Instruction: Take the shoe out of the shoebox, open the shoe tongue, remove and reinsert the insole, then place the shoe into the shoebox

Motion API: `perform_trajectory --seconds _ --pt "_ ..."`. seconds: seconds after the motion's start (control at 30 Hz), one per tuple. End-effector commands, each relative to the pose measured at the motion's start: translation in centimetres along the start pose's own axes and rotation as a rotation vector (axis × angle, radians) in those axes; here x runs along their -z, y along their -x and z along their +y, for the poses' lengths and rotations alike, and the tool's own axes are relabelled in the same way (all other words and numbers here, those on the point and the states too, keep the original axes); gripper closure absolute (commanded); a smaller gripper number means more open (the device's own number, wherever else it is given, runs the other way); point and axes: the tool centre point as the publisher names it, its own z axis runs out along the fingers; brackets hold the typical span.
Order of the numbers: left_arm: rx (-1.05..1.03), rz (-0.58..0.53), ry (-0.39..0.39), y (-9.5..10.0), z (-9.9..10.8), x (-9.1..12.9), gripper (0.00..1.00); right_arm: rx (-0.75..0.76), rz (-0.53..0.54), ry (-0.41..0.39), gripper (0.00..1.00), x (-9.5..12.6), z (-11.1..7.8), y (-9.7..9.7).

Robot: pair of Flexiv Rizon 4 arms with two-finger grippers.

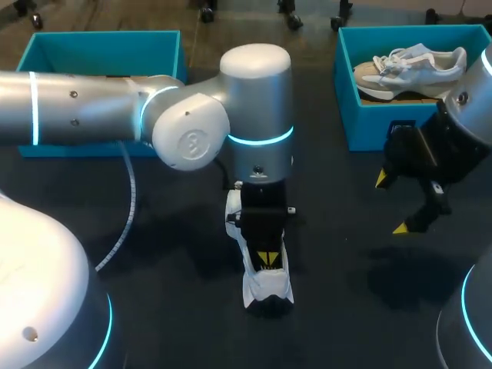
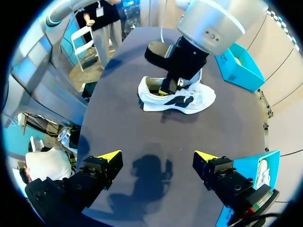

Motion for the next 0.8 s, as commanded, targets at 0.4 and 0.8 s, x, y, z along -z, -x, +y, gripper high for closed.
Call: perform_trajectory --seconds 0.4,0.8 --pt "-0.002 -0.004 0.003 -0.3 -0.1 0.3 1.0 0.0 0.002 -0.002 0.0 -0.1 0.0 0.1" --pt "0.027 -0.012 0.013 0.9 -0.1 -0.1 1.0 0.0 0.002 -0.002 0.0 -0.1 0.0 0.1"
